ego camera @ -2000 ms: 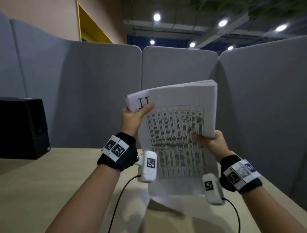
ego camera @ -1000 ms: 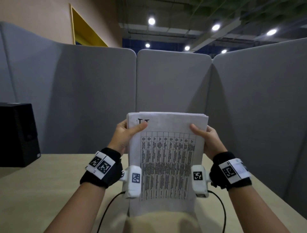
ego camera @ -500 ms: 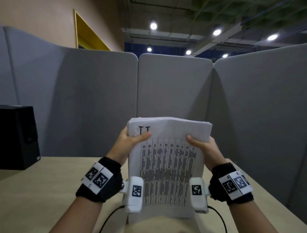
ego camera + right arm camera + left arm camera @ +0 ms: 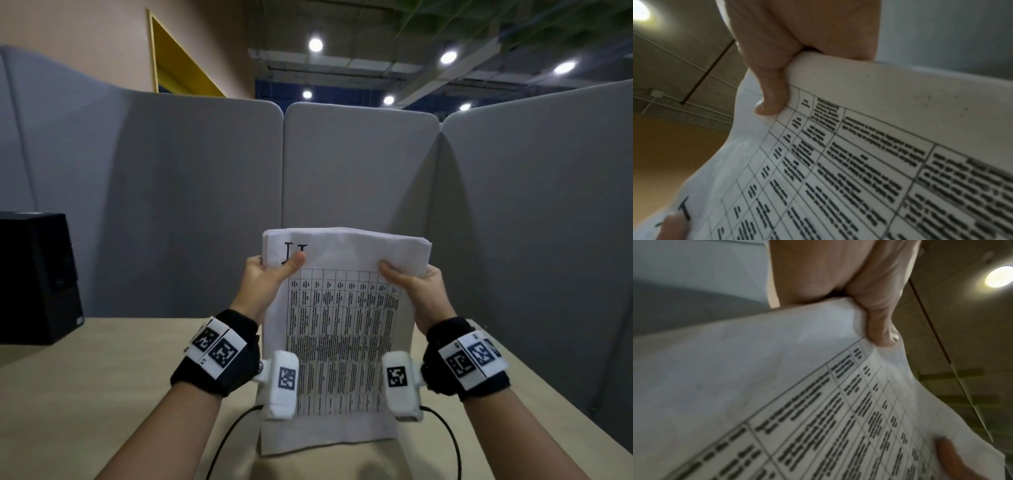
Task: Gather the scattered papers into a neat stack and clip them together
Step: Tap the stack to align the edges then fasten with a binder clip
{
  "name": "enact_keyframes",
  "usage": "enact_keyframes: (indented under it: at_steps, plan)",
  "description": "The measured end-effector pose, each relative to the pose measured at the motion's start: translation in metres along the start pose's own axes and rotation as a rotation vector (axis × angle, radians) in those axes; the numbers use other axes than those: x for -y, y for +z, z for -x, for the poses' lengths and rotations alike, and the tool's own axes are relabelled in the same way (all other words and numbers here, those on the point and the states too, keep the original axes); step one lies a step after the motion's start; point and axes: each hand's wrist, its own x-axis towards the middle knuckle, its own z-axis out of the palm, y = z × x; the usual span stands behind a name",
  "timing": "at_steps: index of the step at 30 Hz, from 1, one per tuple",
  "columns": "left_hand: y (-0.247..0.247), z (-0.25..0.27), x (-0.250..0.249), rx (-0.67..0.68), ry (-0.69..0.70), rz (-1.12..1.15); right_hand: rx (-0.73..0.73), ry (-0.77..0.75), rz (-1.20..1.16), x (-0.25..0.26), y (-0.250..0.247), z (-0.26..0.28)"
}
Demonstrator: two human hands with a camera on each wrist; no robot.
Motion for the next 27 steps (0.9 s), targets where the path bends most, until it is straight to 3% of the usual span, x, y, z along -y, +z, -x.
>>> enact_keyframes:
  at_steps: [3,9,16,19,21,24,27]
  plan:
    - [-0.002,-0.002,-0.007,-0.005,0.089,0.011,0.003,-0.035,-0.015,0.005,-0.001,-0.003]
    - [-0.024,-0.002,-0.006,0.075,0.048,0.061,0.098,0.023,-0.030,0.007,-0.013,0.002]
    - [-0.011,0.000,-0.001,-0.050,0.140,0.073,-0.256,-0.223,0.066,-0.006,0.009,0.007]
    - [0.002,0.002,-0.003,-0.132,0.250,-0.061,-0.307,-0.291,0.093,-0.009,0.020,0.014]
    - [0.008,0.005,-0.005,-0.149,0.306,-0.090,-0.228,-0.245,0.108,-0.006,0.020,0.013]
    - [0.009,0.006,-0.002,-0.153,0.346,-0.162,-0.042,-0.033,0.056,0.000,0.008,0.003]
    - [0.001,0.000,0.006,-0.248,0.289,-0.146,0.078,0.062,0.098,0.002,0.004,0.002]
